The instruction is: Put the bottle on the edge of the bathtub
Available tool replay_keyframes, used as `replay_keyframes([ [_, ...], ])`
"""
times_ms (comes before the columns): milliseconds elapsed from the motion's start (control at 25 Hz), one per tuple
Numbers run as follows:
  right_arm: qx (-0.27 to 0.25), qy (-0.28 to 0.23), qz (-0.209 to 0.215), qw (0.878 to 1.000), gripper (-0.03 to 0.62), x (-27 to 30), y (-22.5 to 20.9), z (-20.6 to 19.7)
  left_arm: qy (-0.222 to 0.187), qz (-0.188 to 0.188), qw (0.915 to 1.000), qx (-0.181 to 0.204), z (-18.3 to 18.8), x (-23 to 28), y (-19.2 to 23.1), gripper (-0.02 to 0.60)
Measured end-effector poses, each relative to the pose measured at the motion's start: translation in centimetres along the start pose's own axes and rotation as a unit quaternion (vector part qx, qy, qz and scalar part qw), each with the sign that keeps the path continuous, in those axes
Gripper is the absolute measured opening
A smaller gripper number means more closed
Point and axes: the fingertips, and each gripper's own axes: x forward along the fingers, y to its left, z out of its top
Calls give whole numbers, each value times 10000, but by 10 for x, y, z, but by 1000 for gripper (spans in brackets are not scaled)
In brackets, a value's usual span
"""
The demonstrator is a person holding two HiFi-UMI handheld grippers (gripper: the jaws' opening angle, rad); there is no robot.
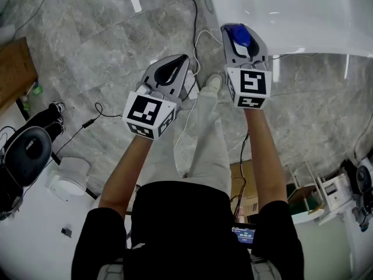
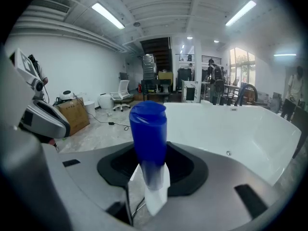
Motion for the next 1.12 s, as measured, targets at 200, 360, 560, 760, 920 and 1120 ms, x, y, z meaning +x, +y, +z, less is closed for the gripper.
replay_keyframes([
  [200, 63, 32, 44, 10000, 189, 0, 5, 2, -18, 10, 10000, -1, 2, -6, 4, 14],
  [360, 95, 57, 59, 9999, 202, 0, 5, -1, -26, 6, 10000, -3, 2, -6, 4, 14],
  [560, 160, 66, 81, 9998, 218, -1, 3, -1, -23, -13, 10000, 2, 5, -3, 1, 14],
  [760, 178, 79, 76, 9998, 221, -11, 3, 2, -71, -48, 10000, 26, 15, -2, -3, 14],
  [920, 240, 93, 37, 9997, 222, -31, 4, 8, -128, -43, 9998, 134, 31, -12, -5, 14],
  [1120, 444, 84, -93, 9989, 221, -62, 0, 18, -258, -41, 9993, 284, 56, -24, -12, 14],
])
